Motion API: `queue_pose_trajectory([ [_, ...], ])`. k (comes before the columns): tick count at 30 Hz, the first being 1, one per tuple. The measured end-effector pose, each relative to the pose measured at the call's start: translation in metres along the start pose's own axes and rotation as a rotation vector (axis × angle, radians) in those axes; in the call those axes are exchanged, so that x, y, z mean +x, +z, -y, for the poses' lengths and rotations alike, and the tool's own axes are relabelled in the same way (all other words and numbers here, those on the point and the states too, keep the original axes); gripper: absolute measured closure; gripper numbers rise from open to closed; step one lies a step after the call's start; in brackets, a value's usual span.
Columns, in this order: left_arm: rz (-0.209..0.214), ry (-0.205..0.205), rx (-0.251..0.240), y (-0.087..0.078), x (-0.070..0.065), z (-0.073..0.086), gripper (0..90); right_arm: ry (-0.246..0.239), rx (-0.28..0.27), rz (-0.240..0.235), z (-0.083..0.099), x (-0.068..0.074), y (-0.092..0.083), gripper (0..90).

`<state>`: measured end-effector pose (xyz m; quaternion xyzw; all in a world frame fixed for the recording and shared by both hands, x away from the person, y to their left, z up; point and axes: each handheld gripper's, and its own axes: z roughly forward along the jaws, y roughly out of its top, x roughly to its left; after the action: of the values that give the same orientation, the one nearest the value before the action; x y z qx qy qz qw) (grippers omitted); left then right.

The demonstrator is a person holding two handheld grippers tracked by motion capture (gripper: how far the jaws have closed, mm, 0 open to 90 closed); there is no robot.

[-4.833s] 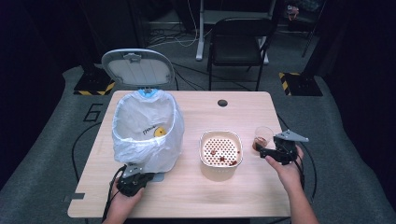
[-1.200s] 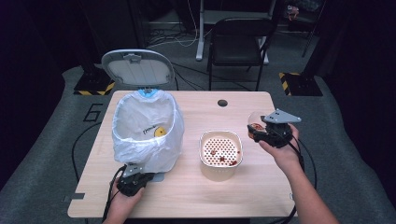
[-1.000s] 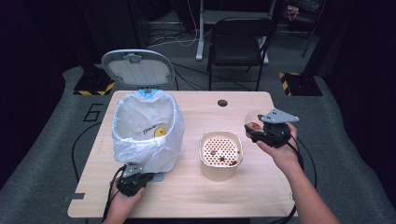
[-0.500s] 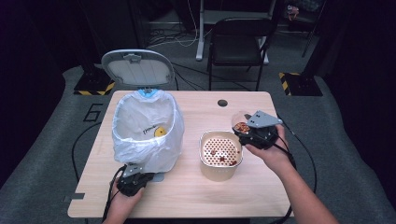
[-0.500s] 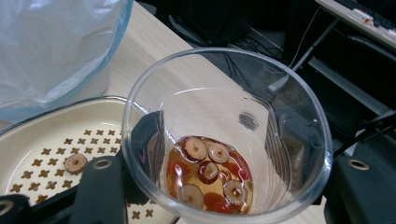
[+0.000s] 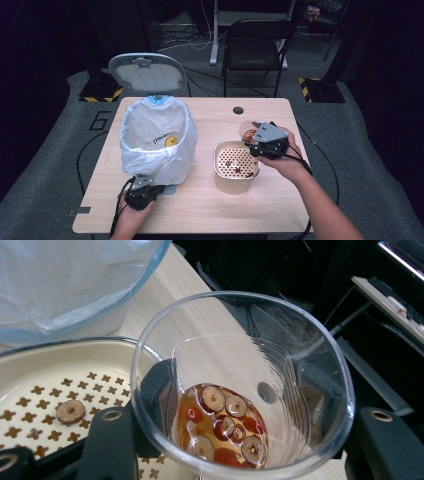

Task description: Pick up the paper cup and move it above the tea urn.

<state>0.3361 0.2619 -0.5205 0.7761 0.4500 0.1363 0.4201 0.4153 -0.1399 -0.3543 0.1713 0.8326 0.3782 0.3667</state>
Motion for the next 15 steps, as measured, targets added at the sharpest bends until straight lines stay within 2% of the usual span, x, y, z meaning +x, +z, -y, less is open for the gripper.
queue_pose_trajectory([
  [3,0.001,0.000,0.000,0.000,0.000,0.000,90.0,-0.018,-0.006,-0.010,0.001,-0.001,0.003,38.8],
  [4,0.002,0.000,0.001,0.000,0.000,0.000,90.0,-0.042,-0.009,-0.018,0.002,-0.002,0.005,39.0],
  [15,-0.007,0.001,-0.006,0.000,-0.001,0.001,90.0,-0.139,-0.019,-0.048,0.001,-0.008,0.017,38.9],
])
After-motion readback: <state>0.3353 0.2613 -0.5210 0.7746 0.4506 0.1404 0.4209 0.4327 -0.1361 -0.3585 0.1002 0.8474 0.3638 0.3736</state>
